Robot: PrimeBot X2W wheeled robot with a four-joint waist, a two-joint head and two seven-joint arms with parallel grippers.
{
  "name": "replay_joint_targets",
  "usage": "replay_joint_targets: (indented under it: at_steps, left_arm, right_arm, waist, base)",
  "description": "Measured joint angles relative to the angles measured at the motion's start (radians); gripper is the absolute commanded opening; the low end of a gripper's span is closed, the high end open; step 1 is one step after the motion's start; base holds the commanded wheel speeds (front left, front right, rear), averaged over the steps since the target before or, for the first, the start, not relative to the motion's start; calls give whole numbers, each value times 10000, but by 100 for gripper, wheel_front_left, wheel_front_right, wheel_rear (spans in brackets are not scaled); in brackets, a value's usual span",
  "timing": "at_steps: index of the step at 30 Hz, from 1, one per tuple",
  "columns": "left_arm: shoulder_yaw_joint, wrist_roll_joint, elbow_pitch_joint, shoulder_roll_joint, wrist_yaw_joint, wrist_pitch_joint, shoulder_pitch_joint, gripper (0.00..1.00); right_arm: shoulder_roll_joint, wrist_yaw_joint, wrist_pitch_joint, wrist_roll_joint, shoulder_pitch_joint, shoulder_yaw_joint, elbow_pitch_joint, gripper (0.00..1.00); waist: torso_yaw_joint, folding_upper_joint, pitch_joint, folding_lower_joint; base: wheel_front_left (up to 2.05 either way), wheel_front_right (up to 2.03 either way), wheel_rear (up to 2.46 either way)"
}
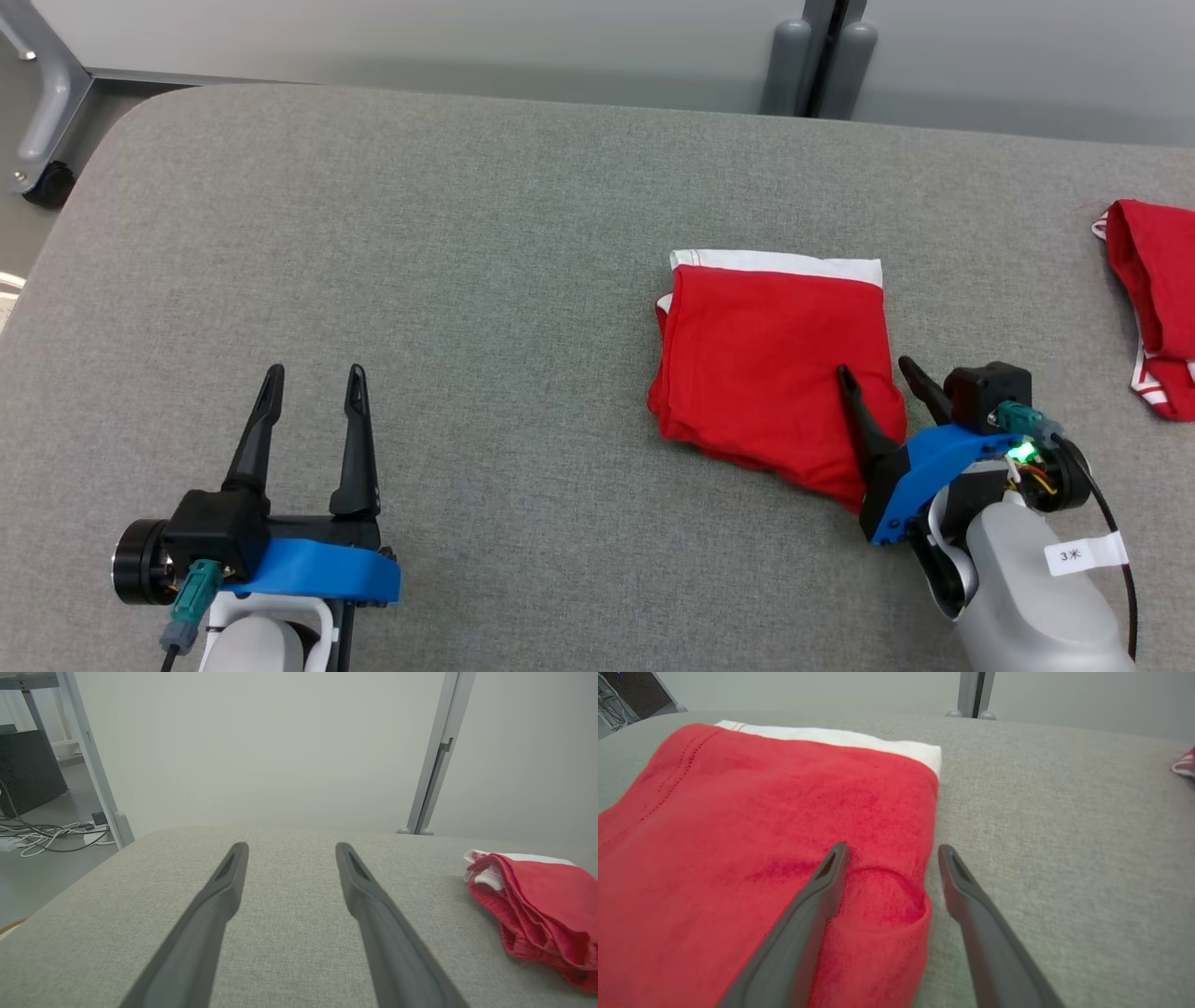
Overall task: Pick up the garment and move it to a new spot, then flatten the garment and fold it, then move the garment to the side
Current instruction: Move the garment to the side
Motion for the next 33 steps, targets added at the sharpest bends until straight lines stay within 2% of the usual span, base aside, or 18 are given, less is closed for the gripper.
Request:
replay_joint_targets:
  at_steps: [6, 14, 15, 16, 25, 33]
  left_arm:
    - [-77, -6, 31, -2, 0, 0, -27, 100]
    - [-222, -50, 132, -2, 0, 0, -239, 100]
    - [-249, -67, 142, -4, 0, 2, -262, 100]
    - [-274, -77, 144, -6, 0, 0, -271, 100]
    - [-245, -171, 155, -4, 35, 2, -146, 100]
    - [-155, -128, 0, -4, 50, 2, -140, 100]
  right_arm:
    - [98, 0, -316, 84, -154, 36, 1231, 100]
    - [176, -8, -685, 552, -805, 577, 2341, 100]
    - [180, -12, -725, 639, -888, 619, 2470, 34]
    - [186, -13, -771, 736, -941, 665, 2554, 0]
    - [171, 12, -1195, 1022, -1111, 1064, 2943, 0]
    - [-433, 13, -1319, 1315, -992, 1407, 2447, 0]
  waist:
    - [30, -1, 89, -2]
    - [64, -3, 189, -2]
    - [80, -3, 184, -2]
    - [95, -3, 173, -3]
    - [-11, -2, 74, -1]
    - [-777, -2, 260, 0]
  base:
    - [0, 0, 0]
    - [0, 0, 0]
    - [0, 0, 0]
    - [0, 0, 0]
    - [0, 0, 0]
    - [0, 0, 0]
